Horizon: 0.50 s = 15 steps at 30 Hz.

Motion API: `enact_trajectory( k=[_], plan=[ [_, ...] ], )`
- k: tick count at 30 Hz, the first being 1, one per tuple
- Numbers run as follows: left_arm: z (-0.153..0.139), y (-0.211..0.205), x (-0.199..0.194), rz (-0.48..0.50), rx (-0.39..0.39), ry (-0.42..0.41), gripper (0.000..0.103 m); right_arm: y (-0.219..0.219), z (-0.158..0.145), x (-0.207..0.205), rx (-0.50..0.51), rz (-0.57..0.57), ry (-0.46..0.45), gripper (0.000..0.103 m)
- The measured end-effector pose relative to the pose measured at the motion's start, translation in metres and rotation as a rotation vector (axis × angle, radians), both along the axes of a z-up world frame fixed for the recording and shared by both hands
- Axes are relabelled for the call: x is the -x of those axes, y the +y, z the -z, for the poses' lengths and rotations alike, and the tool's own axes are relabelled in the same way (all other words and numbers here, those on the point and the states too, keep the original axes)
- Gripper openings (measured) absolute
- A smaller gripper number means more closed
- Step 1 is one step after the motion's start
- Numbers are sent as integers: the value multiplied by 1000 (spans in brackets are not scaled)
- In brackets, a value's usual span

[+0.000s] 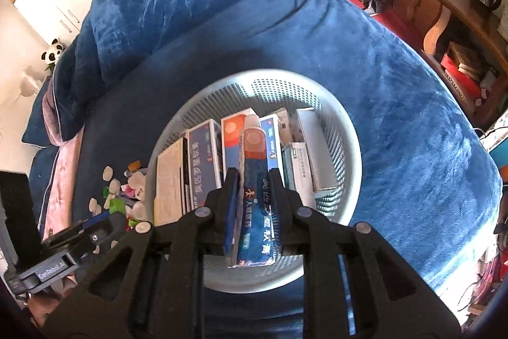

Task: Organize objects
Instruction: 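Carry the held tube and green cap over the white mesh basket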

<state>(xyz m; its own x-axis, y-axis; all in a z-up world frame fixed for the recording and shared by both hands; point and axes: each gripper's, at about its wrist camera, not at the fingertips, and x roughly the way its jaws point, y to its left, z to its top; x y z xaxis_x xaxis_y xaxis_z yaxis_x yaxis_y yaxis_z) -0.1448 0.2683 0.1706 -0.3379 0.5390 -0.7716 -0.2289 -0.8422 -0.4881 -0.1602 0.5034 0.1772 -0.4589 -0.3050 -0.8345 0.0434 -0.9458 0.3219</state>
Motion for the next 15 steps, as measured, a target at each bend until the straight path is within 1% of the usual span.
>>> enact_trajectory(
  k=[4, 7, 13, 15],
  plan=[
    [-2, 18, 11, 18, -18, -19, 31, -2, 1, 2, -9, -5, 0, 19],
    [-4, 31, 18, 30, -12, -21, 31, -4, 2, 3, -17, -6, 2, 19],
    [-6, 49, 26, 51, -14, -29, 31, 5, 1, 6, -6, 44, 8, 19],
    [-7, 55, 25, 60, -14, -27, 31, 10, 3, 9, 11, 60, 2, 22]
  ],
)
